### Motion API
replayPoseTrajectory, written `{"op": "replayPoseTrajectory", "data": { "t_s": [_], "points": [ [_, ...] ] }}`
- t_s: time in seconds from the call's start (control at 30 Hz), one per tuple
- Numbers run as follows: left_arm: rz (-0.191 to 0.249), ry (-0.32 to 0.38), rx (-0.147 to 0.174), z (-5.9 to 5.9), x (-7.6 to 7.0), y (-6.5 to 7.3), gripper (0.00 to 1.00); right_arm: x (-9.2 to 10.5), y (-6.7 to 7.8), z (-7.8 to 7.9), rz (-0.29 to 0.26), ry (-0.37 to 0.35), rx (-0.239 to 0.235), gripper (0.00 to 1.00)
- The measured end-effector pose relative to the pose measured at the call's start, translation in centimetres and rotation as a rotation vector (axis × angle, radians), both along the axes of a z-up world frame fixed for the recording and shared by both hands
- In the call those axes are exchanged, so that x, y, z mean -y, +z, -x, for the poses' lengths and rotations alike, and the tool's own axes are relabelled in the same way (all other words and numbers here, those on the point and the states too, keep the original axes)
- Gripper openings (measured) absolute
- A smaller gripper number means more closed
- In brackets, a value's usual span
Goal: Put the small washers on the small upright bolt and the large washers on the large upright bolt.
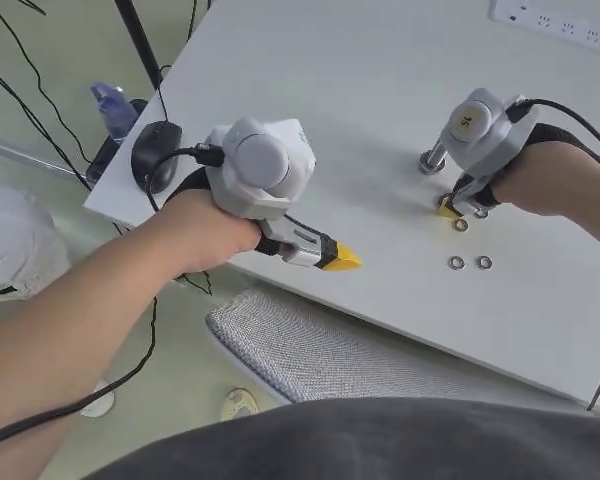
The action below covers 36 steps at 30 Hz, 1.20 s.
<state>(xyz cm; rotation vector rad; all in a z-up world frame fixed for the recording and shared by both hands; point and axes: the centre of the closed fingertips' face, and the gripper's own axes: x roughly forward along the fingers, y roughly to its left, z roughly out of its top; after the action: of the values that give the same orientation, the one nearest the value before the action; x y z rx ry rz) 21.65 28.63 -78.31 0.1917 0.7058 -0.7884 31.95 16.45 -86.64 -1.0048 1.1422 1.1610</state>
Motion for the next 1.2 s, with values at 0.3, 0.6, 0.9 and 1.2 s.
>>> {"op": "replayPoseTrajectory", "data": {
  "t_s": [0.3, 0.6, 0.9, 1.2],
  "points": [
    [-0.006, -0.007, -0.006, 0.09, 0.08, 0.0, 0.83, 0.23, 0.25, 0.26, 0.027, 0.068, -0.023, 0.24],
    [-0.01, -0.015, -0.012, 0.25, 0.19, -0.16, 0.82, 0.28, 0.32, 0.62, 0.024, 0.109, -0.019, 0.25],
    [-0.014, -0.015, -0.019, 0.71, 0.01, -0.4, 0.81, 0.41, 0.12, 0.34, 0.033, 0.139, -0.01, 0.24],
    [-0.016, -0.015, -0.014, 0.7, 0.19, -0.05, 0.81, 0.42, -0.08, 0.04, 0.047, 0.158, 0.0, 0.21]
  ]
}}
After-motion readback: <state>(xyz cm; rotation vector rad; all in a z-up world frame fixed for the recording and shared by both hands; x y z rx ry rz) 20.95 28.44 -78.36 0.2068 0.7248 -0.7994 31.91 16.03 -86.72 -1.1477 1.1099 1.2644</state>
